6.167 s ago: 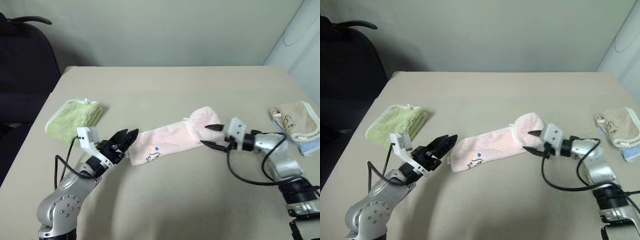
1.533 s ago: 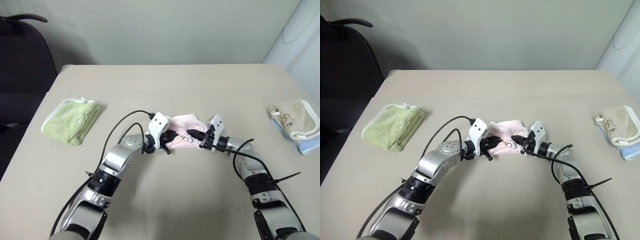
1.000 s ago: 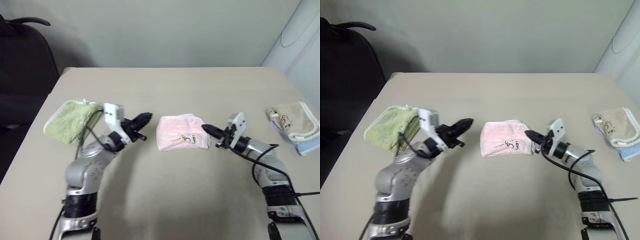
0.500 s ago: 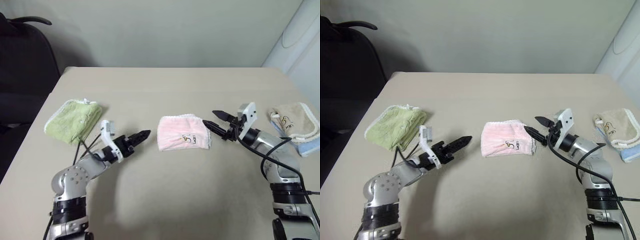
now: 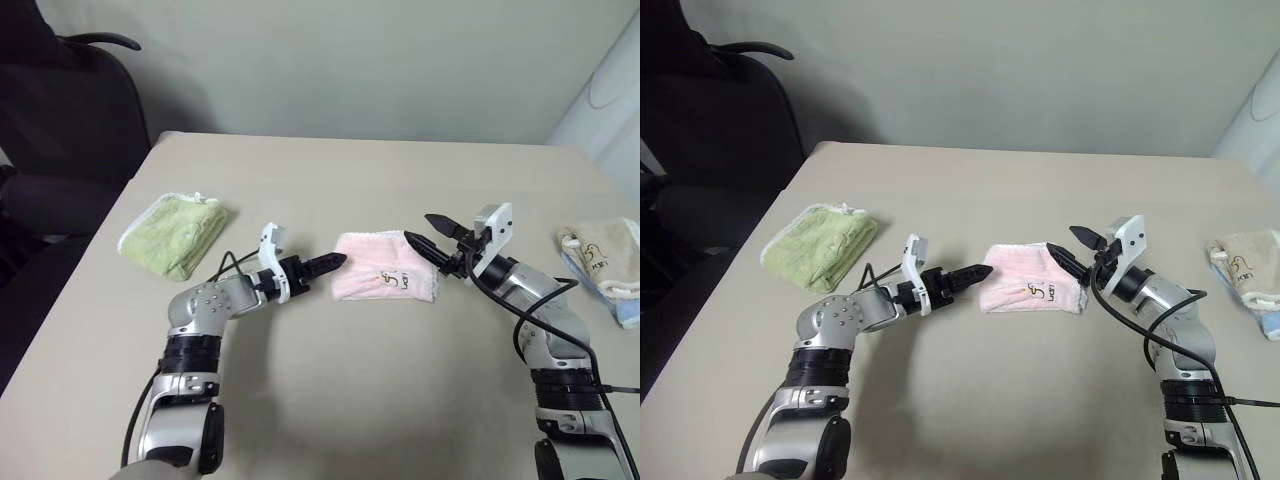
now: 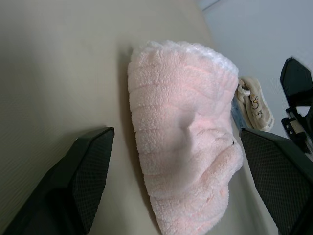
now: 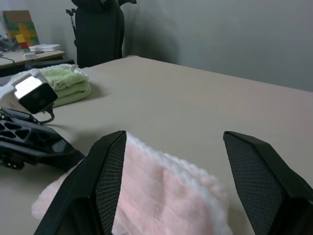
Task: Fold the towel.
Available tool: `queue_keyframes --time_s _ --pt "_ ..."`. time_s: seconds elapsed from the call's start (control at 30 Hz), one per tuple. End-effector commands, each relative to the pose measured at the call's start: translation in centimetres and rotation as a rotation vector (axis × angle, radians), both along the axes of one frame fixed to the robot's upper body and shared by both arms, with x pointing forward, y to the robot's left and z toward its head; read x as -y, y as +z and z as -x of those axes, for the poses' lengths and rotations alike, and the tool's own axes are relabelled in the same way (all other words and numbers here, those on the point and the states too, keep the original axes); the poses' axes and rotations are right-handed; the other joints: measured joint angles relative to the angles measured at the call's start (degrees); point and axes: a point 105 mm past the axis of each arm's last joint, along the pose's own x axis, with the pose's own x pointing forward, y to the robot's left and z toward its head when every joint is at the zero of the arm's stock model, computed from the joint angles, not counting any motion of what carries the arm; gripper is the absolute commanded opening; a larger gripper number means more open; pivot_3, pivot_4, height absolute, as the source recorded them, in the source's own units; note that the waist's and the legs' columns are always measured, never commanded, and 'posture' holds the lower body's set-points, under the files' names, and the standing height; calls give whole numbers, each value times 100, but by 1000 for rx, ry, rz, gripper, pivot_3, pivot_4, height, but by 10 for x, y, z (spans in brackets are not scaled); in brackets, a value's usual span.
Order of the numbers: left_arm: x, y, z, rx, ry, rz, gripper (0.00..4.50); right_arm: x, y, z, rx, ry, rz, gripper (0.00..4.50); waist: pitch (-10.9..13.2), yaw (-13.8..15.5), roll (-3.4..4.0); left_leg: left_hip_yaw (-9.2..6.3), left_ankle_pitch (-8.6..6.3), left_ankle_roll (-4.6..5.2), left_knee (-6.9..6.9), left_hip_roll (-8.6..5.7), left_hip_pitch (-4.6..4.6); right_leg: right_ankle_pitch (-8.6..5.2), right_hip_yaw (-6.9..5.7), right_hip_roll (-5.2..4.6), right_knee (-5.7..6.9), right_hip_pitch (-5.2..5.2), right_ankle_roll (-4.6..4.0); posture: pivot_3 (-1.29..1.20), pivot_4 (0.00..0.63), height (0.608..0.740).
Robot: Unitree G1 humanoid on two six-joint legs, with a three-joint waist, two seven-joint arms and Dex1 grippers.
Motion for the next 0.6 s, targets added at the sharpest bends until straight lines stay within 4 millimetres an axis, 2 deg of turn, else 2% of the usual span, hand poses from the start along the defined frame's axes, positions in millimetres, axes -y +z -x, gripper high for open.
queue_keyframes --time_s 0.03,0.23,0.33,0.6 --pt "38 -14 12 -37 -144 -25 4477 0 17 3 77 -17 -22 3336 0 31 0 1 4 -4 8 -10 -1 -1 -1 -12 -2 7 7 0 150 740" --pt "59 -10 12 -16 -217 -21 4477 -1 18 2 88 -29 -35 3336 0 51 0 7 6 -6 29 -39 -11 13 -1 -40 -74 44 46 0 150 740" --pt "65 -7 12 0 -237 -21 3898 -1 19 1 92 -36 -40 3336 0 52 0 9 5 -4 33 -46 -41 16 0 -47 -75 49 51 0 150 740" --pt "65 -2 9 28 -230 -11 977 1 20 -1 102 -53 -44 3336 3 44 -3 18 8 -7 28 -37 -58 16 9 -45 -74 21 53 0 150 740"
